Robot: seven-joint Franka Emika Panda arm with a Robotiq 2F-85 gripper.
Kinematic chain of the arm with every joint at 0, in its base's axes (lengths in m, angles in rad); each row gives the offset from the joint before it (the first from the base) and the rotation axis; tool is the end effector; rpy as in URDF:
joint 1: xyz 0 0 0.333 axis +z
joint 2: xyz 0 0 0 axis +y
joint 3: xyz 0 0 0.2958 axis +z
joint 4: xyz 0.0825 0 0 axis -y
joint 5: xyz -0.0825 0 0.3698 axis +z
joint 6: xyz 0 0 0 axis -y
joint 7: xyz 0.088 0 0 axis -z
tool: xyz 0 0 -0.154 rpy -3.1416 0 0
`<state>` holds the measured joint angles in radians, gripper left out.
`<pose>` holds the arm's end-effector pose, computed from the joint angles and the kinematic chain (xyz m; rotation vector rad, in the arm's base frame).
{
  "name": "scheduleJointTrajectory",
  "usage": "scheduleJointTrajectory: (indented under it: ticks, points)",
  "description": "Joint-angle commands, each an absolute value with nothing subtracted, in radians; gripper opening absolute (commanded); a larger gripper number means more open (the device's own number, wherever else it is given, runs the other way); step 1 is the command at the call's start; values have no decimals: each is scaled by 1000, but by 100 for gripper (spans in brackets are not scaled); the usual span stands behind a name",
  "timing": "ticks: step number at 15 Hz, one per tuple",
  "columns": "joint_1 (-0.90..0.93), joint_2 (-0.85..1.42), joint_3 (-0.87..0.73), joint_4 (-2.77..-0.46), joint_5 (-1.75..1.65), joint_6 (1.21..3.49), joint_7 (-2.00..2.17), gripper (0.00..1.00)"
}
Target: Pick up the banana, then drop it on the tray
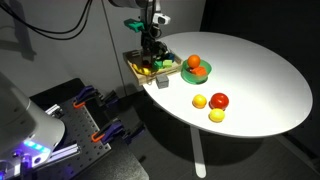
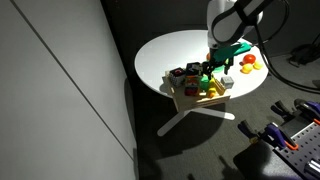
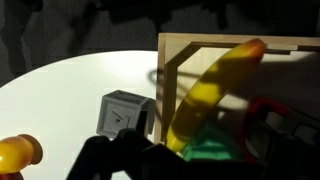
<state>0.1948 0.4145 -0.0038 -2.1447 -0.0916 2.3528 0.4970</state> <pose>0.5130 0.0947 0.1384 2.9840 -0.3515 -0.2625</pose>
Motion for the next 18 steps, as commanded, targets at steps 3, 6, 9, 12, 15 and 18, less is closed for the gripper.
scheduleJointTrajectory:
  ticks: [3, 6, 9, 12, 15, 18]
  points:
    - [178, 394, 3, -2130, -61, 2363, 449, 100]
    - [166, 377, 8, -2132, -42, 2380, 419, 100]
    - [149, 352, 12, -2133, -13, 2393, 374, 100]
    - [128, 316, 21, -2138, 26, 2386, 305, 100]
    - [104, 274, 32, -2147, 60, 2369, 218, 100]
    - [83, 232, 41, -2157, 75, 2336, 133, 100]
